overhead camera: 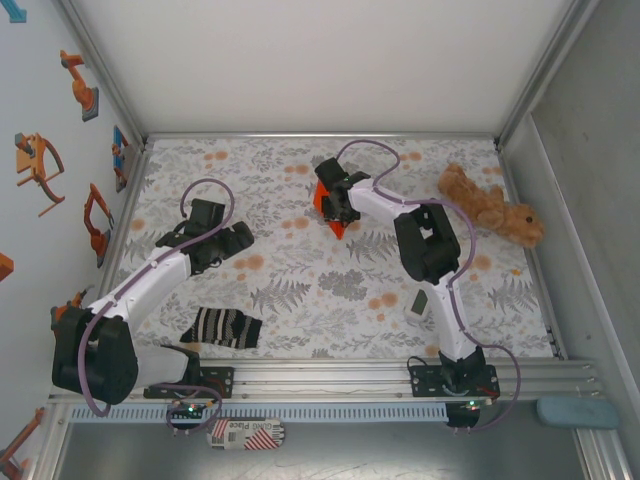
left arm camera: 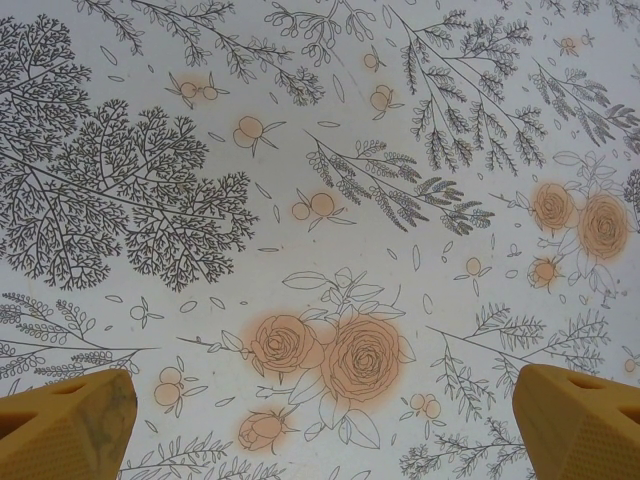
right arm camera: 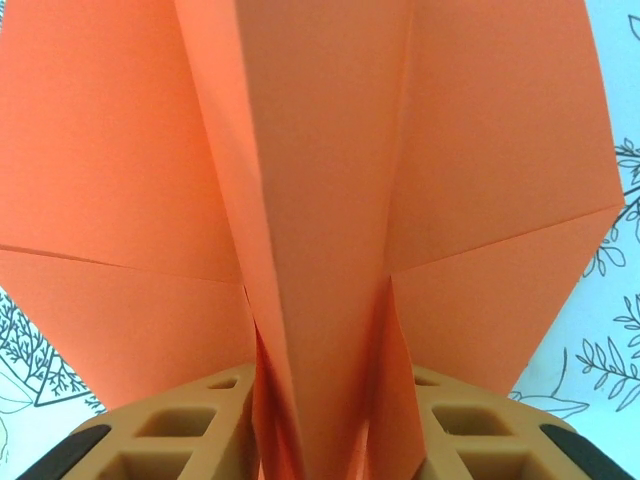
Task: Fold a paper plane with a square sheet of paper (pick it up from the middle)
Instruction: Move the paper plane to the center of the table.
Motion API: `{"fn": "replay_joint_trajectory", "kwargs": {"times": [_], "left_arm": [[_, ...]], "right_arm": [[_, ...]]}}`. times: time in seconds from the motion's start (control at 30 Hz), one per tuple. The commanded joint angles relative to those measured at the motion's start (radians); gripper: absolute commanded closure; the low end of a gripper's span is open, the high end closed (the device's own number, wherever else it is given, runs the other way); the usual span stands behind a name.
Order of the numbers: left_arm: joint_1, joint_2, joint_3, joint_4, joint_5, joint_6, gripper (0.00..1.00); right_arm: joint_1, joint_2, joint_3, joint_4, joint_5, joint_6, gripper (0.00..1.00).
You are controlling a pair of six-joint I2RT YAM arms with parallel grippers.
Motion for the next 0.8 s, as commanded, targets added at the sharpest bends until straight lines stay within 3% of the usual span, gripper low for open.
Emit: {"fn": "replay_joint_trajectory", "kwargs": {"times": [0.0,0.53,0.77], "left_arm": [[0.003,-0.020,0.021,-0.025,-0.006,0.020,0.04],[0.004,-0.066,0.074,-0.073,-0.047,0.041,0.04],[0.013,-0.161,0.113,-0.080,-0.213,0.108,0.04]], "right_arm": [[-0.010,0.042,0.000,-0.059,0.007,0.018,0.65],[-0.013,-0.212,0.011,-0.065,-0.003,0.007,0.59],[-0.029,-0.483,-0.152,0.000,0.169,-0.035,0.51]]}}
